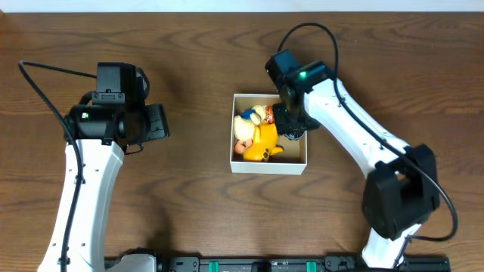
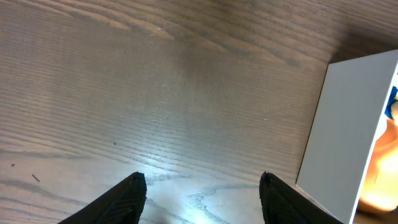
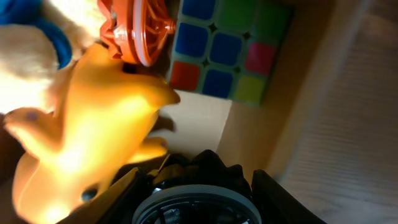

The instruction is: Pack container

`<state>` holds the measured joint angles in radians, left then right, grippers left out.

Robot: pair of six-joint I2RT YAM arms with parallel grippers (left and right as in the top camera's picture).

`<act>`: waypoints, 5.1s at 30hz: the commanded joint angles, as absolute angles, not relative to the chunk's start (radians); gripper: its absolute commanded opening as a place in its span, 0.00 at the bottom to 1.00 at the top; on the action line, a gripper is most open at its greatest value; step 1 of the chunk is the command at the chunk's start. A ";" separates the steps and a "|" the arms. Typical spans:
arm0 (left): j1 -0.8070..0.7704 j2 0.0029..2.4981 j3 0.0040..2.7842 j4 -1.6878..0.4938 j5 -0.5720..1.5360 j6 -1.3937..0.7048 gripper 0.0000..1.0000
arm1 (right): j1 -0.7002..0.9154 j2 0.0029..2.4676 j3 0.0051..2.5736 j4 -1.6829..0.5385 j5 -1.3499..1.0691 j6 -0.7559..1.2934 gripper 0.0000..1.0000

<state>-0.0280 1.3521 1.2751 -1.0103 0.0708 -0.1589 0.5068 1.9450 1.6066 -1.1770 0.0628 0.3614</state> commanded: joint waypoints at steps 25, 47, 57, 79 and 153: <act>-0.027 1.352 1.293 -1.020 0.059 -0.150 0.61 | 0.482 2.056 1.600 -1.083 0.078 0.342 0.74; -0.027 1.352 1.293 -1.032 0.059 -0.150 0.61 | 0.490 1.827 1.603 -1.062 0.154 0.373 0.75; -0.027 1.352 1.293 -1.036 0.059 -0.150 0.80 | 0.294 1.686 1.603 -1.051 0.198 0.511 0.99; -0.027 1.352 1.293 -1.036 0.059 -0.150 0.85 | 0.209 1.708 1.205 -0.940 0.053 0.552 0.55; -0.027 1.352 1.293 -0.683 0.058 -0.017 0.98 | 0.214 1.600 1.261 -0.463 0.520 0.231 0.99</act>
